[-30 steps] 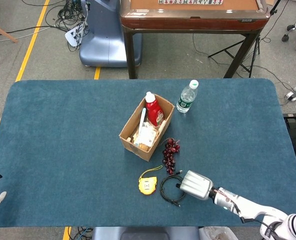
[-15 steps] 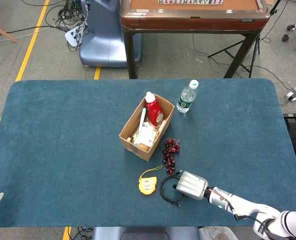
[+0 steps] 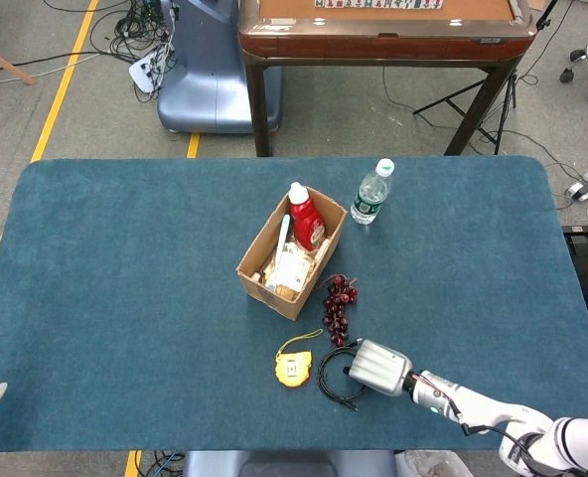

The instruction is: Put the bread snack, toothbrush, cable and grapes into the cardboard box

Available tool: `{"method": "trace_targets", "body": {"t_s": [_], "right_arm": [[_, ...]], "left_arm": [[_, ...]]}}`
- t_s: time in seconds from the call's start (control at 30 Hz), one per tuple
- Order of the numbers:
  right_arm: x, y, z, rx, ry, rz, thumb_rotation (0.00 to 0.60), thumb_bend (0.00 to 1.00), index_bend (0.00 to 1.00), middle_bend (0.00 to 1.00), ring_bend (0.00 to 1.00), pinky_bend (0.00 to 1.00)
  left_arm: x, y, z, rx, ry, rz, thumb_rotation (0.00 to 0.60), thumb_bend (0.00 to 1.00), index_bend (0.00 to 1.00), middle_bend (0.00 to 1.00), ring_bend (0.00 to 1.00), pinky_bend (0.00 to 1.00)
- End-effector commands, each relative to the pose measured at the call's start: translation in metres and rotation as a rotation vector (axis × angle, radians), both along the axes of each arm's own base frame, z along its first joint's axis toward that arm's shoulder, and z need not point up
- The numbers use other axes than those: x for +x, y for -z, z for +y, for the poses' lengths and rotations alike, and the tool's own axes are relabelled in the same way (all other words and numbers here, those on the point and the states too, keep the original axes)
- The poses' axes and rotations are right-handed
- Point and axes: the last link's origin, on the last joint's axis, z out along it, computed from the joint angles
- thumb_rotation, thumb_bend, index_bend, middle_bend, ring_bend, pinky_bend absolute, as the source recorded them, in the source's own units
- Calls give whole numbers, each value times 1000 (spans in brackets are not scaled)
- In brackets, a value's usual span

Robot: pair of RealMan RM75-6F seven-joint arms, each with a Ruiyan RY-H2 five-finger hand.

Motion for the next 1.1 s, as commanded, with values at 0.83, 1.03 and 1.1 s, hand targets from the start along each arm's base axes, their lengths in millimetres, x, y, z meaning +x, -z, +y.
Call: {"method": "trace_targets", "body": {"t_s": [0.83,1.03,1.1], "right_arm": [[-1,-7,5,-10,17,-84,600,415,638,1000,1000,999],[-3,-12,6,-5,26,-112,600,423,638,1000,1000,999],[-2,-13,6,-8,26,-121,600,429,638,1000,1000,999]], "left_arm": [[4,-1,1,22,25,-14,600,211,387,413,319,493],[6,0,0,22,42,-11,600,212,388,414,320,493],[7,-1,2,23,47,-10,600,212,388,414,320,493]]}}
